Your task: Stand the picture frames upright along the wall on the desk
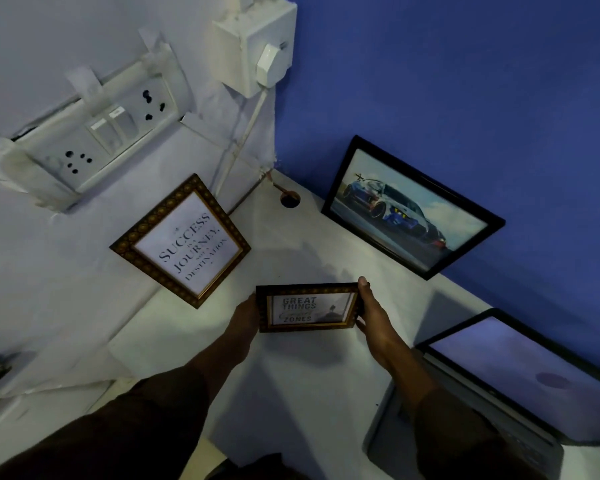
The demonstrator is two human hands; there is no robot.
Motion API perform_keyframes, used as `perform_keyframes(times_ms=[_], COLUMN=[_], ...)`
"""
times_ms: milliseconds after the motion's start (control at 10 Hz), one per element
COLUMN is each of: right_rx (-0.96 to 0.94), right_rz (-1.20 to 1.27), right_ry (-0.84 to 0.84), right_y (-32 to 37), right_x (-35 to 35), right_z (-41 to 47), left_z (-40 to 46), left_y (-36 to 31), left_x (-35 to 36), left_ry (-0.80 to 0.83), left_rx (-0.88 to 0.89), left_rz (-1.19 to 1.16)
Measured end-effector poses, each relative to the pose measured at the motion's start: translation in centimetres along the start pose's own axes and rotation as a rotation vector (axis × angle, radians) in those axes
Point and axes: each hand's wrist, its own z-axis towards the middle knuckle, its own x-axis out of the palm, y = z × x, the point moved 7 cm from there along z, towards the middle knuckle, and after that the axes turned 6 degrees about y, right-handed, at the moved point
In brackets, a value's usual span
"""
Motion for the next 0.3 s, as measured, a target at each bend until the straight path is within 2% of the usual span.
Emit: perform_keyframes(times_ms=[100, 300], right_rx=[-0.039, -0.127], right_rz=[-0.086, -0.068], right_ry=[0.002, -0.020], right_y=[0.8, 0.4], right_x=[-0.4, -1.9], right_z=[-0.9, -2.6], left_z=[1.0, 1.8], left_y=[0.7, 2.8], left_x=[-0.9, -2.6], left_ry=[-0.010, -0.124], left_rx=[0.050, 0.029], left_rz=[0.079, 0.127])
